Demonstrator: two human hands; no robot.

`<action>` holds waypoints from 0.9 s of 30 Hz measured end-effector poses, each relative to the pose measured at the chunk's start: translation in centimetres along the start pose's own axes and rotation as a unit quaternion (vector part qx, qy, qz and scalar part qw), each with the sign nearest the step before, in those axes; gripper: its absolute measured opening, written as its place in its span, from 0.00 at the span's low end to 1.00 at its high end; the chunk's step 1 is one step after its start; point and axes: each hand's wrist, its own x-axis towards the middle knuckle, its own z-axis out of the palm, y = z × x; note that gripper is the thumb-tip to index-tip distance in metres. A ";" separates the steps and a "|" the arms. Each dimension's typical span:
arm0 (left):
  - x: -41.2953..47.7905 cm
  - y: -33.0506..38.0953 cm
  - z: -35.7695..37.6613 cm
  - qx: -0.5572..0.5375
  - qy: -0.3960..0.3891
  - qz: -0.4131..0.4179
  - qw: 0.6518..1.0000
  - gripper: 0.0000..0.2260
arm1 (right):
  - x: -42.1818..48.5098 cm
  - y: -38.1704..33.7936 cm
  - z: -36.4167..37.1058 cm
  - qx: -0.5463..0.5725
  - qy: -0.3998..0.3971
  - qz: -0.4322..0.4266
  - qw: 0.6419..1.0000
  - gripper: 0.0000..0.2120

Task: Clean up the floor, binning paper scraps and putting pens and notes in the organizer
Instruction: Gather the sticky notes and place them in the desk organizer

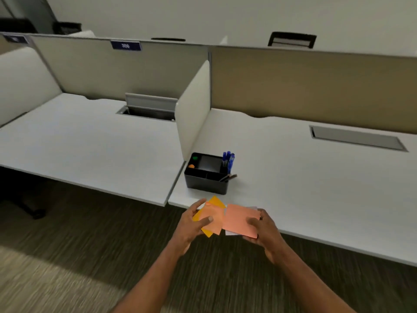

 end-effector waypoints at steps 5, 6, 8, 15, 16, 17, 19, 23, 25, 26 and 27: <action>0.8 2.9 -0.9 0.145 0.058 0.048 0.987 0.21 | 1.7 -4.6 0.7 -0.038 -0.007 -0.022 0.999 0.13; 0.9 3.4 -1.0 0.160 0.070 0.050 0.983 0.19 | 2.1 -5.3 0.7 -0.051 -0.010 -0.025 0.998 0.13; 1.2 4.5 -1.2 0.205 0.084 0.053 0.974 0.16 | 2.9 -6.6 0.4 -0.074 -0.019 -0.035 0.996 0.13; 2.7 7.7 -1.5 0.319 0.118 0.100 0.935 0.14 | 5.4 -10.3 -0.7 -0.139 -0.046 -0.139 0.979 0.09; 3.0 8.2 -1.5 0.324 0.120 0.110 0.932 0.13 | 5.7 -10.6 -0.7 -0.154 -0.044 -0.154 0.975 0.08; 3.4 8.7 -1.5 0.324 0.124 0.122 0.930 0.12 | 6.1 -10.9 -0.6 -0.173 -0.040 -0.169 0.970 0.08; 4.7 9.5 -1.9 0.322 0.131 0.145 0.926 0.10 | 7.0 -11.6 -0.3 -0.216 -0.033 -0.202 0.955 0.07; 8.0 10.4 -3.0 0.345 0.134 0.152 0.917 0.10 | 9.0 -13.3 0.7 -0.257 -0.029 -0.256 0.931 0.08; 9.7 10.7 -3.6 0.345 0.126 0.152 0.918 0.09 | 10.1 -14.1 1.5 -0.281 -0.023 -0.276 0.919 0.09; 10.6 10.7 -3.9 0.340 0.125 0.149 0.920 0.09 | 10.7 -14.4 2.0 -0.291 -0.022 -0.284 0.913 0.10; 11.4 10.6 -4.2 0.336 0.125 0.146 0.922 0.09 | 11.4 -14.5 2.5 -0.300 -0.017 -0.290 0.909 0.12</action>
